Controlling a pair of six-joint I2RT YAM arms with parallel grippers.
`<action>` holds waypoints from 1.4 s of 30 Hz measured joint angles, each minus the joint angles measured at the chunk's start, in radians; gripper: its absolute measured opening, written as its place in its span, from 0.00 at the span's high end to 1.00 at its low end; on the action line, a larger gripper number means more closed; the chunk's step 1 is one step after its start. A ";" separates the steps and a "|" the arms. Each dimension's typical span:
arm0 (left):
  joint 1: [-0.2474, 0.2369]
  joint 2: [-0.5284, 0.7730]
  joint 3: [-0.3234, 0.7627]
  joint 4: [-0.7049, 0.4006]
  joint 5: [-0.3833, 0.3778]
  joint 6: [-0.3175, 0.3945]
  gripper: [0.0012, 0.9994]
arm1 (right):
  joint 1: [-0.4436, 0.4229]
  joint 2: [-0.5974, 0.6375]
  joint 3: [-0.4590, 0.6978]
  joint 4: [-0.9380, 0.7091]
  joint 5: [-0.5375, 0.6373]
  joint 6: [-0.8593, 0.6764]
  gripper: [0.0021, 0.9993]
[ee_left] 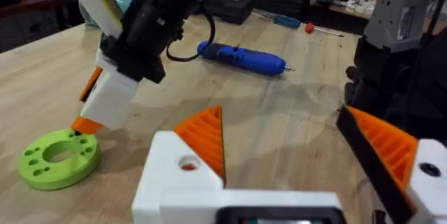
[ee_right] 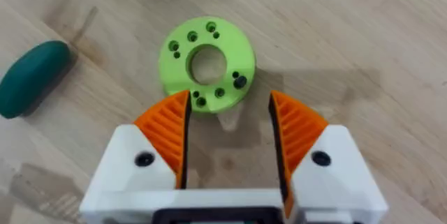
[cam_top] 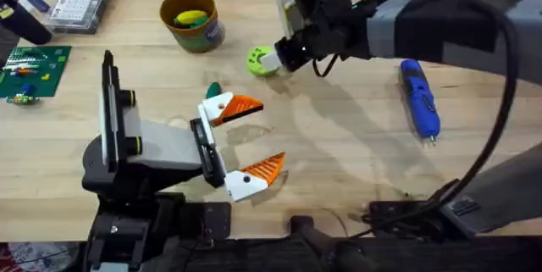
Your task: Pick up the gripper from the table and insert it into the empty holder that is missing its gripper. Then pick up a screw, insert it into the mounting hole, and use the screwdriver to tighten it. Finally, clean up the table by picking up the vegetable and placing it into the bucket.
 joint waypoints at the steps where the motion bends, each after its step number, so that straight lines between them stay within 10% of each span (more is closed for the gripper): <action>1: 0.000 0.000 0.000 0.000 0.000 0.000 0.01 | -0.004 0.004 0.000 0.007 0.000 0.000 0.39; 42: 0.000 0.000 0.000 0.000 0.000 0.000 0.01 | -0.003 0.085 0.010 0.104 0.000 0.000 0.46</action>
